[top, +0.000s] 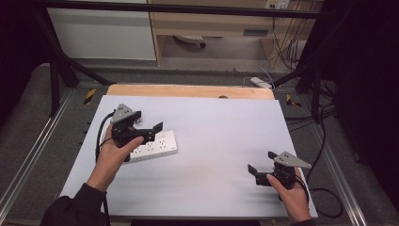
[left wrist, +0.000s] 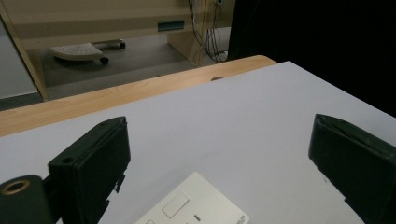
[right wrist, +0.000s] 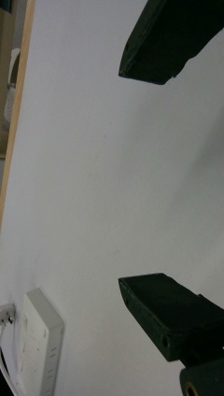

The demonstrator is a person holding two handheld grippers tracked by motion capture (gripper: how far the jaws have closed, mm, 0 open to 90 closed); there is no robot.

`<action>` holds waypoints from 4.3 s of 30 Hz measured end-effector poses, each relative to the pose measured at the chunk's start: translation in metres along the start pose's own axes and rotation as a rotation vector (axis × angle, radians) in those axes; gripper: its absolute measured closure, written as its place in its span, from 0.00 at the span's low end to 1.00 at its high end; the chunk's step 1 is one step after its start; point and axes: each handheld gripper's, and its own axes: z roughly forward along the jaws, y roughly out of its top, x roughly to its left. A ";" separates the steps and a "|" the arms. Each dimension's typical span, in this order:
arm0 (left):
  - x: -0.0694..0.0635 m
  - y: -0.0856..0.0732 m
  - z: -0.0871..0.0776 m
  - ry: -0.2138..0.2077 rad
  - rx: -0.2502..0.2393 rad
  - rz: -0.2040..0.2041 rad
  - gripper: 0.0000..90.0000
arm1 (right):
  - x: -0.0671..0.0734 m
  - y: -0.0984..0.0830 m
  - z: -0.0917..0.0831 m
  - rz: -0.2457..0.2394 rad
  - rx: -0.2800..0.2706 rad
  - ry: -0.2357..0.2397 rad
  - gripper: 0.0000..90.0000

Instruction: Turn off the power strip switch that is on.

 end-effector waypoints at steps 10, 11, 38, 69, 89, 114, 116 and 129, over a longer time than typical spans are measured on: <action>0.004 0.006 0.017 0.018 0.008 -0.012 0.07 | 0.001 -0.001 0.002 -0.009 0.015 0.002 0.03; 0.004 0.006 0.018 0.017 0.009 -0.012 0.07 | 0.001 -0.001 0.002 -0.013 0.015 0.002 0.03; 0.015 0.001 0.056 0.072 0.053 -0.049 0.09 | 0.002 -0.001 0.002 -0.007 0.017 0.012 0.03; 0.030 -0.022 0.101 0.155 0.164 -0.062 0.19 | 0.002 -0.002 0.004 -0.018 0.046 0.017 0.03; 0.036 -0.032 0.104 0.143 0.196 -0.056 0.53 | 0.000 -0.002 0.004 0.004 0.034 0.020 0.03; 0.030 -0.056 0.093 0.060 0.260 -0.051 1.00 | -0.002 -0.002 0.003 0.025 0.026 0.021 0.04; 0.030 -0.058 0.092 0.062 0.267 -0.054 1.00 | -0.002 -0.002 0.003 0.025 0.026 0.021 0.04; 0.027 -0.066 0.093 0.042 0.303 -0.054 1.00 | -0.003 -0.002 0.003 0.038 0.018 0.029 0.04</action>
